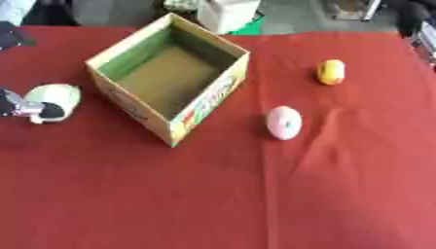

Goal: Pick up objects on the table and place them in the box.

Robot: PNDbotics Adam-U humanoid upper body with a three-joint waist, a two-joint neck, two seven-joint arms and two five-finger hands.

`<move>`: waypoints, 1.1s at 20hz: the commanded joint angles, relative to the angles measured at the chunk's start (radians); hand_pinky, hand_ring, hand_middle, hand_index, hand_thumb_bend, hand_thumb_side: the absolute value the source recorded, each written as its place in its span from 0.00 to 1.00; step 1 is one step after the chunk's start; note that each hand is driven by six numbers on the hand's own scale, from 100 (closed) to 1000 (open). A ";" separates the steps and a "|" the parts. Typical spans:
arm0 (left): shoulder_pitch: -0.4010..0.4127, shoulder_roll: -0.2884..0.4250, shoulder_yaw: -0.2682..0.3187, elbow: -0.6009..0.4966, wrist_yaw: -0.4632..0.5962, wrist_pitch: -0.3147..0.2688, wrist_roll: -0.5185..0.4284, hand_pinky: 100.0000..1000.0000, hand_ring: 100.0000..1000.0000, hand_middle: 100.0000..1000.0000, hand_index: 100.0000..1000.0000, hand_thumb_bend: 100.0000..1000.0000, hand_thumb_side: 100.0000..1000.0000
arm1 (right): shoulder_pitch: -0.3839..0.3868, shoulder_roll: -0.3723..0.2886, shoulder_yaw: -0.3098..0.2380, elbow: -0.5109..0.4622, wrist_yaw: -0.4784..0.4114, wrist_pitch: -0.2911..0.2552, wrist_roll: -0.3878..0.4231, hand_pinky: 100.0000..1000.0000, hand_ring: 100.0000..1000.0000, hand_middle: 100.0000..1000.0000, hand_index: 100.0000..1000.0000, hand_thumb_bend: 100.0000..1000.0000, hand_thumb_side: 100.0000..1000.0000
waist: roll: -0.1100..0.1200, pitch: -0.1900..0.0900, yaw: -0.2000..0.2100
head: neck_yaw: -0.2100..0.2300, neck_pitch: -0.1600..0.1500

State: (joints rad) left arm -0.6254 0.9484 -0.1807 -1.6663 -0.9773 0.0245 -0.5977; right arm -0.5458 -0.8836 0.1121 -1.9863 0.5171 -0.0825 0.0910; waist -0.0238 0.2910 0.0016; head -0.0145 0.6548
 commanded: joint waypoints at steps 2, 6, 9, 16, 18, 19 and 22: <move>-0.048 0.000 -0.008 0.082 -0.004 0.010 -0.061 0.64 0.84 0.81 0.97 0.76 1.00 | -0.013 -0.018 -0.007 -0.014 -0.004 0.004 -0.004 0.85 1.00 0.91 0.94 0.00 1.00 | 0.003 -0.020 -0.003 | 0.006 -0.005; -0.087 -0.034 -0.014 0.171 0.024 0.017 -0.085 0.64 0.85 0.84 1.00 0.72 0.93 | -0.012 -0.016 -0.007 -0.014 -0.006 0.005 -0.007 0.85 1.00 0.90 0.94 0.00 1.00 | 0.002 -0.018 -0.005 | 0.006 -0.008; -0.107 -0.060 -0.019 0.228 0.042 0.016 -0.084 0.64 0.86 0.86 1.00 0.71 0.88 | -0.012 -0.015 -0.007 -0.014 -0.008 0.004 -0.011 0.85 1.00 0.90 0.94 0.00 1.00 | 0.002 -0.014 -0.007 | 0.006 -0.011; -0.122 -0.086 -0.032 0.305 0.062 -0.002 -0.097 0.63 0.84 0.84 0.98 0.68 0.81 | -0.012 -0.012 -0.007 -0.014 -0.009 0.008 -0.017 0.85 1.00 0.90 0.93 0.00 1.00 | 0.005 -0.004 -0.012 | 0.000 -0.014; -0.128 -0.095 -0.033 0.329 0.043 0.000 -0.098 0.63 0.84 0.84 0.98 0.68 0.80 | -0.012 -0.010 -0.007 -0.014 -0.010 0.009 -0.018 0.84 1.00 0.90 0.93 0.00 1.00 | 0.005 -0.002 -0.013 | 0.001 -0.016; -0.133 -0.102 -0.032 0.346 0.031 0.004 -0.098 0.62 0.83 0.83 0.97 0.66 0.78 | -0.013 -0.009 -0.006 -0.014 -0.011 0.010 -0.019 0.84 1.00 0.90 0.93 0.00 1.00 | 0.005 -0.002 -0.014 | 0.002 -0.017; -0.145 -0.120 -0.030 0.398 0.001 0.010 -0.094 0.61 0.83 0.82 0.97 0.65 0.77 | -0.013 -0.009 -0.006 -0.014 -0.013 0.010 -0.023 0.84 1.00 0.90 0.93 0.00 1.00 | 0.004 0.000 -0.017 | 0.004 -0.020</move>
State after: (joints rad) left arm -0.7508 0.8100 -0.2181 -1.2788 -0.9633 0.0297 -0.6929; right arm -0.5459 -0.8739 0.1175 -1.9863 0.5111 -0.0738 0.0737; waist -0.0210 0.3082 -0.0143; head -0.0116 0.6484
